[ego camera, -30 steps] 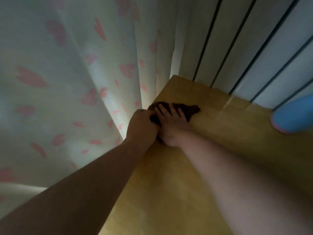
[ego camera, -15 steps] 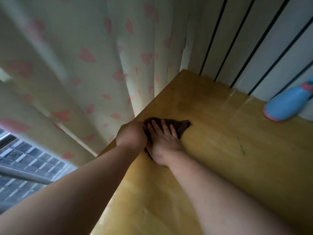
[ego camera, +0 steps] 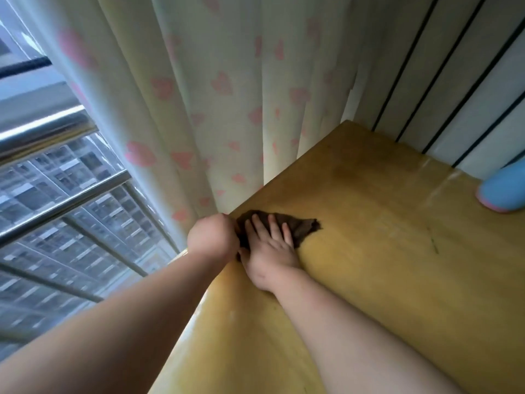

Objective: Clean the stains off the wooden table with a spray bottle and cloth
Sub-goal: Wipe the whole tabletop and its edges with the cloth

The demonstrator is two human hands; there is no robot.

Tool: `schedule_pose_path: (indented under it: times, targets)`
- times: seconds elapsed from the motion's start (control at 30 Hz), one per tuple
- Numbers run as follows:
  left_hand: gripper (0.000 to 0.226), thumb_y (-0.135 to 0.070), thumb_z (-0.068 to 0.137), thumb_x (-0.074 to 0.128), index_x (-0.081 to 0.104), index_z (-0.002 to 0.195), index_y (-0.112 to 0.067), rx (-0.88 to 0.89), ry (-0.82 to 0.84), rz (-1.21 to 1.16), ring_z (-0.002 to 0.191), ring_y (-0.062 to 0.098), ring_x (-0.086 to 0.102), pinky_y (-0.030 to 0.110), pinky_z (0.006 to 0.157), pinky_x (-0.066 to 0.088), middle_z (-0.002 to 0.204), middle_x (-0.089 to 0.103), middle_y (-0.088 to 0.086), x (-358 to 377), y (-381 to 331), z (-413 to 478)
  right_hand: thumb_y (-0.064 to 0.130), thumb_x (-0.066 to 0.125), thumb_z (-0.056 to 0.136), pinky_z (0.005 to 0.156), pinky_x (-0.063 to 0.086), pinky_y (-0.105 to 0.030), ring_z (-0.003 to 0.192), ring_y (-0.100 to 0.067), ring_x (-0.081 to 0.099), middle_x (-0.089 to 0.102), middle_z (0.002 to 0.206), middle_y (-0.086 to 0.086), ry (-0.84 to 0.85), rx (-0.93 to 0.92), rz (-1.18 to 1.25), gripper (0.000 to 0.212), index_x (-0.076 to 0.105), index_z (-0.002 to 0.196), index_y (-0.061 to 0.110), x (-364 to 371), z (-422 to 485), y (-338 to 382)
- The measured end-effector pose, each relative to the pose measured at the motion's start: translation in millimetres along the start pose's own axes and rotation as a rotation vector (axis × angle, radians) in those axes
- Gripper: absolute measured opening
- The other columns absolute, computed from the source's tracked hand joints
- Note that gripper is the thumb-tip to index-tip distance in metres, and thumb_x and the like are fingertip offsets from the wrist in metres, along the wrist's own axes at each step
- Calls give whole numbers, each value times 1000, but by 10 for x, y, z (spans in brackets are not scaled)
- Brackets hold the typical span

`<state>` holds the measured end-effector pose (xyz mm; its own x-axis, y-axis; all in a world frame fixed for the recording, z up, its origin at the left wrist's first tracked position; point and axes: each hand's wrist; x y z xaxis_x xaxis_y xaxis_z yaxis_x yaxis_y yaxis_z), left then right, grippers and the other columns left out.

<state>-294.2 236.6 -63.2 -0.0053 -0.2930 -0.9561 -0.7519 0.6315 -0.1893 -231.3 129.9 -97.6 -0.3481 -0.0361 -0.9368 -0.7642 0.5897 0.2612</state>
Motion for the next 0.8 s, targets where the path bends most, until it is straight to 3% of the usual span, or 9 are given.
schedule_pose_path:
  times: [0.07,0.17,0.33,0.47,0.6,0.7,0.8]
  targets:
    - [13,-14,77,58,68,82,-20,-47,3,2,67,23,57,23,53,41,68,59,-3,-40,162,-90,48,21,100,117,-13,-45,147,-22,-15,-5,162,8,7,-31,-3,61,4,155,26,69,-57,194]
    - [9,-22,80,54,61,79,-18,-114,-9,-34,75,28,59,26,61,44,70,57,0,-103,351,-218,48,19,100,117,-14,-45,147,-22,-15,-5,162,9,11,-84,-8,61,4,155,27,195,-158,456]
    - [24,-11,78,49,65,93,-22,-87,-78,-257,91,29,61,30,72,49,92,65,6,-99,404,-333,42,20,100,118,-12,-38,148,-16,-10,4,161,11,-52,-163,-1,57,7,154,29,301,-394,449]
    - [33,-7,81,47,69,98,-26,11,-65,-335,99,22,61,26,75,45,105,67,-2,20,59,-386,41,23,100,117,-9,-34,148,-12,-1,18,159,11,-104,-193,-5,54,18,152,30,264,-608,200]
    - [42,-1,86,41,71,104,-24,190,66,-424,105,16,60,22,85,44,113,69,-4,169,-492,-414,49,10,90,115,-13,-30,147,-7,-3,15,159,15,-139,-45,43,65,16,152,34,166,-893,-290]
    - [45,3,90,37,70,112,-19,314,162,-481,113,16,58,18,91,39,118,67,-3,278,-970,-488,51,23,96,117,-11,-30,147,-4,-6,8,160,19,-145,94,64,60,11,153,37,53,-1181,-813]
    - [46,3,89,37,68,113,-20,441,237,-463,109,15,59,16,85,39,117,67,-3,399,-1483,-595,59,13,89,117,-11,-29,146,-3,-8,0,160,21,-167,263,51,68,8,153,37,-46,-1550,-1359]
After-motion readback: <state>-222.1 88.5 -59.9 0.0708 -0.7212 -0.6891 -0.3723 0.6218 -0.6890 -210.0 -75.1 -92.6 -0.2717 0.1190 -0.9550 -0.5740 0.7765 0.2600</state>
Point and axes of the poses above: each hand's wrist, its own z-axis towards the middle knuckle, its own x-axis out of the palm, y = z × x
